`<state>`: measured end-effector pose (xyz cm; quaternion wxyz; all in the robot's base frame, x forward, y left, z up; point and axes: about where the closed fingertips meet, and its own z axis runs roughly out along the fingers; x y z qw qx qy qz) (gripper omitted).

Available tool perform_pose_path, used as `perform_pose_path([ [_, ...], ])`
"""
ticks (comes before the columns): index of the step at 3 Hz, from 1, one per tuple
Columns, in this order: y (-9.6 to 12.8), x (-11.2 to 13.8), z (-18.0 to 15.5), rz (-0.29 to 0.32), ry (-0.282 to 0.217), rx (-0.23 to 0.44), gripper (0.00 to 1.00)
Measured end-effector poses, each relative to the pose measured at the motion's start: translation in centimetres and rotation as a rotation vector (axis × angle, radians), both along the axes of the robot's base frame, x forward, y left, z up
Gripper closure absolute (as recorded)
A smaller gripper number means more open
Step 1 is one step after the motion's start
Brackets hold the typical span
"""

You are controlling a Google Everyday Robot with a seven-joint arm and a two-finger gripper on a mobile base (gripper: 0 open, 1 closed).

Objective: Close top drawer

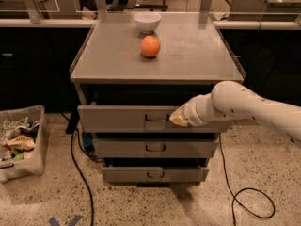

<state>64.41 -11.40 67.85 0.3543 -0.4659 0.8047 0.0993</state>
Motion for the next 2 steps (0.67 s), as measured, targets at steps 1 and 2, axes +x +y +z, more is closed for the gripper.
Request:
perform_pose_path([
  [1, -0.74, 2.50, -0.30, -0.061, -0.014, -0.002, 1.00],
  [2, -0.74, 2.50, -0.30, -0.061, -0.014, -0.002, 1.00],
])
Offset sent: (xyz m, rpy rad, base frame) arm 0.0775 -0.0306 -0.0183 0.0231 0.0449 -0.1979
